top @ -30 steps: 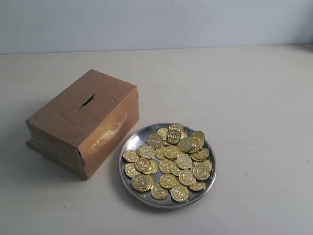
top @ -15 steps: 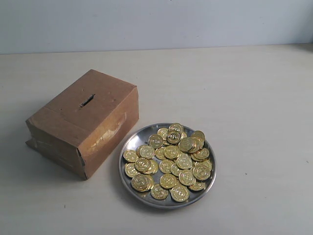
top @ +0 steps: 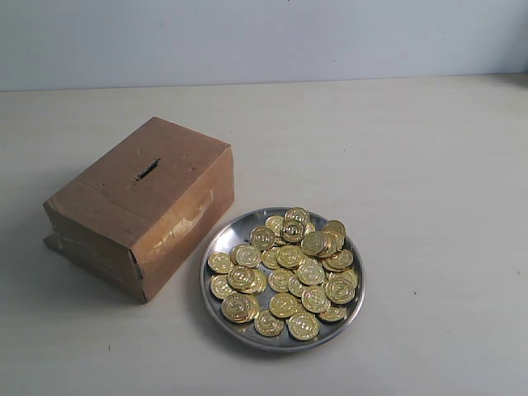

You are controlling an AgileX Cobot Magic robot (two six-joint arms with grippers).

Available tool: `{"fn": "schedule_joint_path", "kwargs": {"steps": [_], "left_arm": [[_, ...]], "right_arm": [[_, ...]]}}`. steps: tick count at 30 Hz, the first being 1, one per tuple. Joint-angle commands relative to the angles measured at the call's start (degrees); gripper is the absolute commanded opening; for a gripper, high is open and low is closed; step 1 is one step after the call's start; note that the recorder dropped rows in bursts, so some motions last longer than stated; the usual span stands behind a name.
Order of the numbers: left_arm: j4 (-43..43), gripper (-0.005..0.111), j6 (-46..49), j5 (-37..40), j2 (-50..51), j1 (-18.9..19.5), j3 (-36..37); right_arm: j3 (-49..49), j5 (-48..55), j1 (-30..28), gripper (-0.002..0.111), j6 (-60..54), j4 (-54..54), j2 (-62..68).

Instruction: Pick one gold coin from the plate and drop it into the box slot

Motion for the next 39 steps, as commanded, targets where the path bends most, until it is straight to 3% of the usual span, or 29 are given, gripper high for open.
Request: {"fn": "schedule_joint_path", "kwargs": {"steps": [1,39], "left_arm": [[0.03,0.001,-0.13,-0.74,-0.31,-0.3,0.15],[0.03,0.001,-0.15,-0.13,-0.31,-0.3,0.15]], "right_arm": [[0.28,-0.07,0.17,0.0,0.25,0.31,-0.27],[0.28,0.04,1.15,0.0,0.25,0.29,-0.27]]}}
